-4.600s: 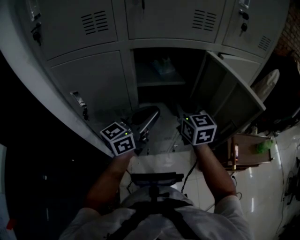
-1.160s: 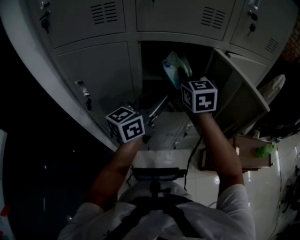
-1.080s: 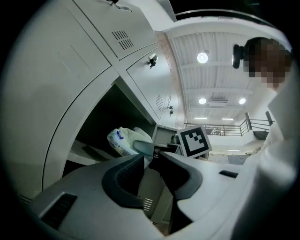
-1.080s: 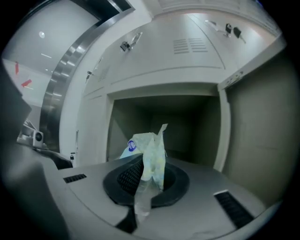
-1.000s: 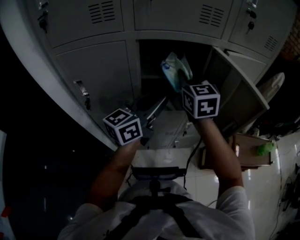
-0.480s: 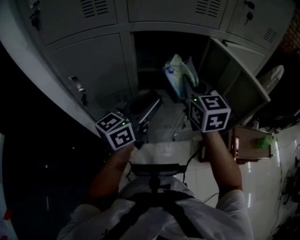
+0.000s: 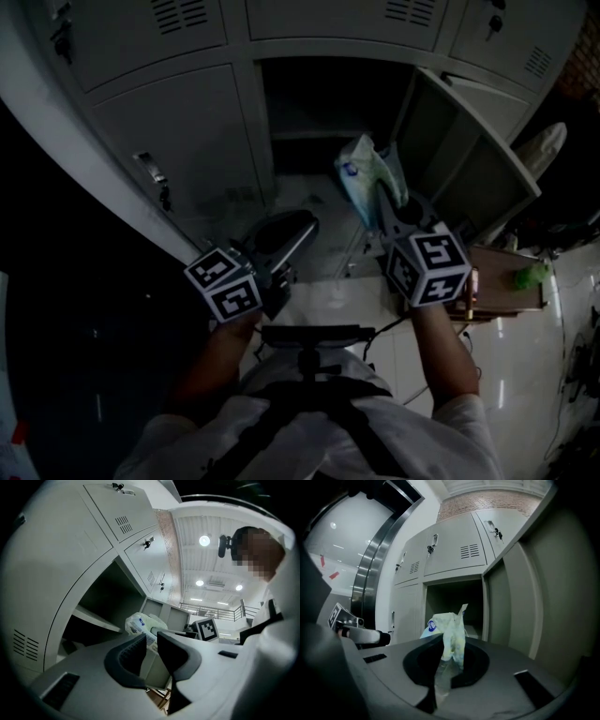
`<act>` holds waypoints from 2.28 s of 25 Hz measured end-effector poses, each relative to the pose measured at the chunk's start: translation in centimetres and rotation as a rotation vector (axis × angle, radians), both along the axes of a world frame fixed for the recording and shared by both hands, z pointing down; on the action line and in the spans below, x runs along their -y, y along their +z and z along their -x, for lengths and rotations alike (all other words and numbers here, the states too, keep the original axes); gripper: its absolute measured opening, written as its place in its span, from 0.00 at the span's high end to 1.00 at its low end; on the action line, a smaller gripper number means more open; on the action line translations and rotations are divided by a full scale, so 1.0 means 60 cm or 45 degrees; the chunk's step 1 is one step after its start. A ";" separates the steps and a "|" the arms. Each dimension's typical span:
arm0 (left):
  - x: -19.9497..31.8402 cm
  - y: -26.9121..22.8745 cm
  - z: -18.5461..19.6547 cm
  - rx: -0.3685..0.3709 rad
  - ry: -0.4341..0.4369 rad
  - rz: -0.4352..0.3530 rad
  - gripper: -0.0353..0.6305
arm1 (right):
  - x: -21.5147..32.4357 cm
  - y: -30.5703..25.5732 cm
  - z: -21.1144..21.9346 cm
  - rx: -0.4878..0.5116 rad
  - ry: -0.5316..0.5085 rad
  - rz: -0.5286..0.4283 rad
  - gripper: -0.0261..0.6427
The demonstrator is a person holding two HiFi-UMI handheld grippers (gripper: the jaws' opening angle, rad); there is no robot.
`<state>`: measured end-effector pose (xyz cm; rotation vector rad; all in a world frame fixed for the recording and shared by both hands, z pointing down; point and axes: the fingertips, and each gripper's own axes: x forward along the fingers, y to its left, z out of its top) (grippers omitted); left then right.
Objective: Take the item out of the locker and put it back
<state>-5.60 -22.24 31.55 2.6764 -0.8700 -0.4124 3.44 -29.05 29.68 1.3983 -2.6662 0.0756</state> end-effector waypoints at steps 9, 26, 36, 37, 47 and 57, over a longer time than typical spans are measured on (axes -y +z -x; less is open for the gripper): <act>-0.032 0.026 0.007 -0.019 0.021 0.049 0.87 | -0.042 0.029 -0.025 0.057 0.017 0.062 0.96; -0.096 0.085 0.025 -0.056 0.047 0.145 0.95 | -0.140 0.125 -0.036 0.124 -0.008 0.240 0.96; -0.107 0.096 0.012 -0.031 0.079 0.165 0.95 | -0.144 0.147 -0.038 0.108 0.001 0.268 0.96; -0.108 0.098 0.010 -0.025 0.081 0.168 0.95 | -0.143 0.149 -0.038 0.106 0.003 0.271 0.96; -0.100 0.099 0.016 -0.083 0.066 0.195 0.95 | -0.134 0.152 -0.040 0.102 0.003 0.273 0.96; -0.090 0.104 0.018 -0.083 0.051 0.218 0.95 | -0.127 0.156 -0.043 0.103 0.019 0.285 0.96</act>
